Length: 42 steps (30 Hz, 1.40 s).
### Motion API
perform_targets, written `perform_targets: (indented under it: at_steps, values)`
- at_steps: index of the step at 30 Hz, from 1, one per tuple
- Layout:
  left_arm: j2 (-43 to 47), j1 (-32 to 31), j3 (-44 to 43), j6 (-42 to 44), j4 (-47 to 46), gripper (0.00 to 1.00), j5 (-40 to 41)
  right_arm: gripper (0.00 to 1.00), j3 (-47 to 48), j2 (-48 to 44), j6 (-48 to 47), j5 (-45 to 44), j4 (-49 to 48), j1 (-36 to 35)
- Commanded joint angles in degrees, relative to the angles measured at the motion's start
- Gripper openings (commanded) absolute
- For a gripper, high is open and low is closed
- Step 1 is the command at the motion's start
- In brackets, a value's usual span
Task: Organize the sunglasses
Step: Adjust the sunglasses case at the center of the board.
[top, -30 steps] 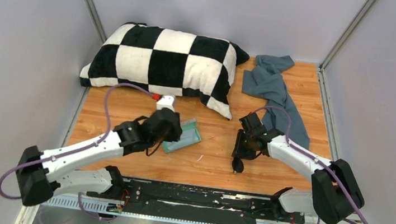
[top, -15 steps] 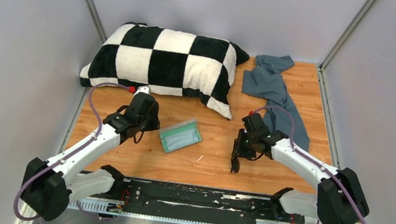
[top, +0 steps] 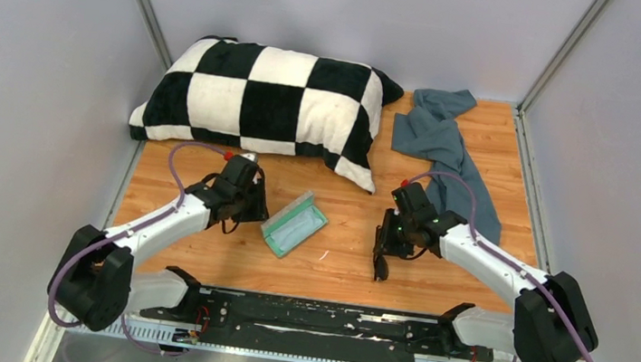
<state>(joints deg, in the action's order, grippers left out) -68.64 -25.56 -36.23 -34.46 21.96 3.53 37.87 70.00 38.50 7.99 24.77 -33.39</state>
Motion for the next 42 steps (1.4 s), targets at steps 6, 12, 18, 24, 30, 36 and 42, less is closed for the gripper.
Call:
perform_targets:
  at_steps: [6, 12, 18, 24, 30, 36, 42]
  values:
    - [7.1, -2.7, 8.3, -4.8, -2.2, 0.46, -9.2, 0.35, 1.0, 3.6, -2.3, 0.2, 1.4, -0.6]
    - [9.4, -9.0, 9.8, -8.9, -2.6, 0.46, -9.4, 0.40, 1.6, 4.9, -2.3, -0.4, 1.3, -0.5]
    - [11.0, -10.7, 8.8, -9.3, -0.1, 0.46, -8.0, 0.40, 2.1, 5.1, -2.4, 0.1, 0.8, -0.5]
    - [15.8, -10.7, 6.8, -8.5, 4.7, 0.47, -4.0, 0.47, 1.8, 1.5, -1.8, -2.3, 1.8, -1.2]
    - [17.6, -10.7, 6.4, -8.6, 5.8, 0.48, -3.6, 0.58, 2.3, 1.0, -1.2, -4.5, 2.3, -2.4]
    - [16.8, -10.6, 6.9, -8.8, 5.0, 0.48, -3.6, 0.55, 2.9, 3.5, -0.2, -7.7, 3.0, -3.6]
    - [16.8, -10.7, 7.4, -8.9, 4.3, 0.48, -3.6, 0.44, 3.3, 4.9, -0.1, -10.0, 2.8, -4.0]
